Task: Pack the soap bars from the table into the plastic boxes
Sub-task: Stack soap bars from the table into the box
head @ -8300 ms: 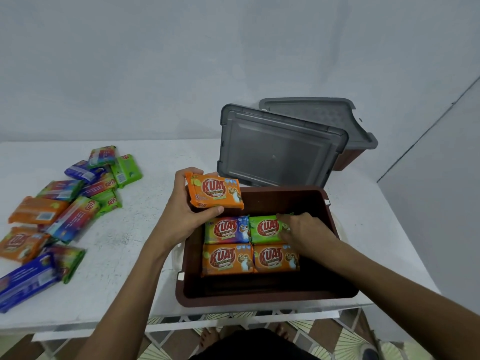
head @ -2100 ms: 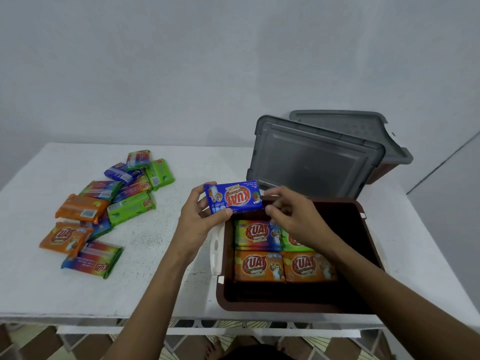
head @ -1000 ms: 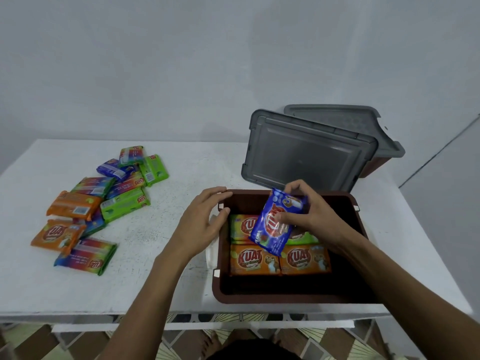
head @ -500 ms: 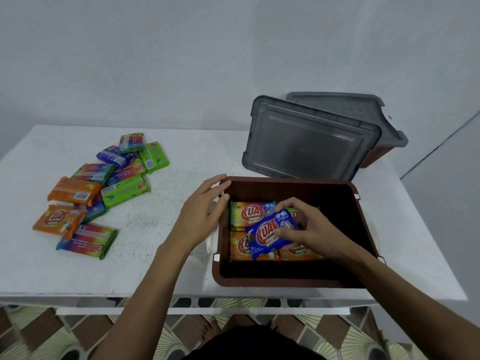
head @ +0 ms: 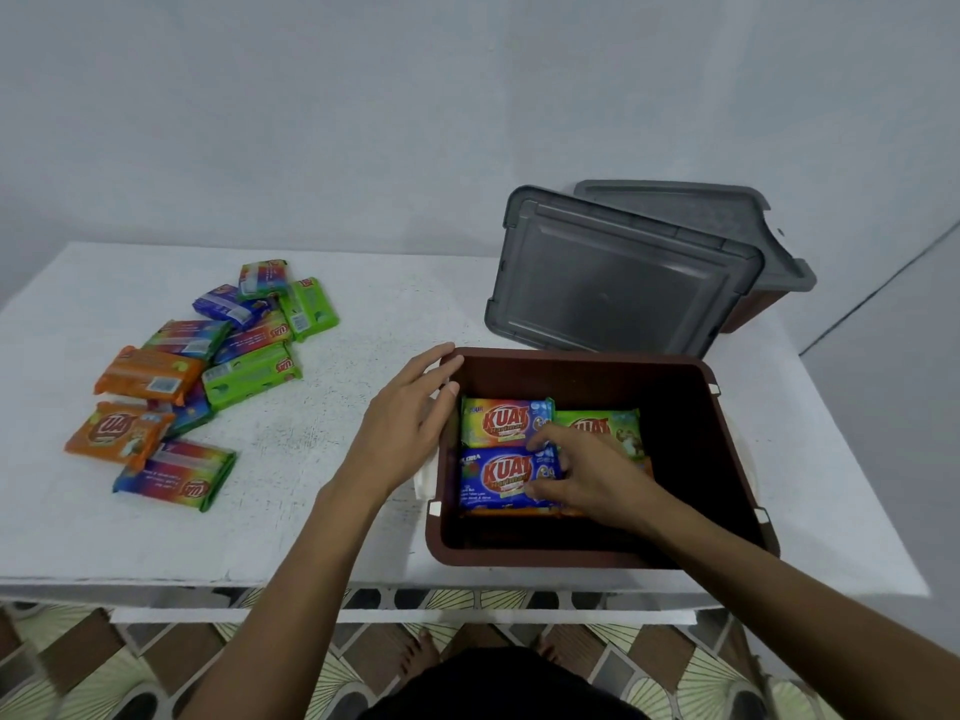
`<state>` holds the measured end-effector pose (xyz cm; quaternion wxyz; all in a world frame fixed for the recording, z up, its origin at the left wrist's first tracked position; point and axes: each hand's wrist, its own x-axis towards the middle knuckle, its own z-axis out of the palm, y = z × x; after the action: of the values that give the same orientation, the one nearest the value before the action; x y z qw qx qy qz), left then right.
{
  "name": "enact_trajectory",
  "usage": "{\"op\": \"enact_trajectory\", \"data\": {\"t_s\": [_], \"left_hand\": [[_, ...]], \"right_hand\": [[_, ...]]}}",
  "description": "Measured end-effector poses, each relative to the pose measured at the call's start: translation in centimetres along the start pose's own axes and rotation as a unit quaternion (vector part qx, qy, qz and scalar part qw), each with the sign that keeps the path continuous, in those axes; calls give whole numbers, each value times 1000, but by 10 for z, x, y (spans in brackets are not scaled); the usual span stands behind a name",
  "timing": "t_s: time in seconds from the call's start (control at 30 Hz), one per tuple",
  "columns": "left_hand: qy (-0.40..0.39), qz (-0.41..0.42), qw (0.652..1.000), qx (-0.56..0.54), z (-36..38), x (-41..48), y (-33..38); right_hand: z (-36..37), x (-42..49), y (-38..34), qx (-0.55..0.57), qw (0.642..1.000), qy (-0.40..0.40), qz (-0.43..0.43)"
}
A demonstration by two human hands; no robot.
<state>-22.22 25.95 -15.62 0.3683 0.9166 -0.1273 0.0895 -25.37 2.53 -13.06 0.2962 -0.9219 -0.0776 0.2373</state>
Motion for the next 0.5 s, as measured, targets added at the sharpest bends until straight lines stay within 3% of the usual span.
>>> {"op": "enact_trajectory", "data": {"t_s": [0.5], "left_hand": [[-2, 4, 1000, -11, 2, -3, 2]], "right_hand": [[-12, 2, -10, -196, 980, -22, -24]]}}
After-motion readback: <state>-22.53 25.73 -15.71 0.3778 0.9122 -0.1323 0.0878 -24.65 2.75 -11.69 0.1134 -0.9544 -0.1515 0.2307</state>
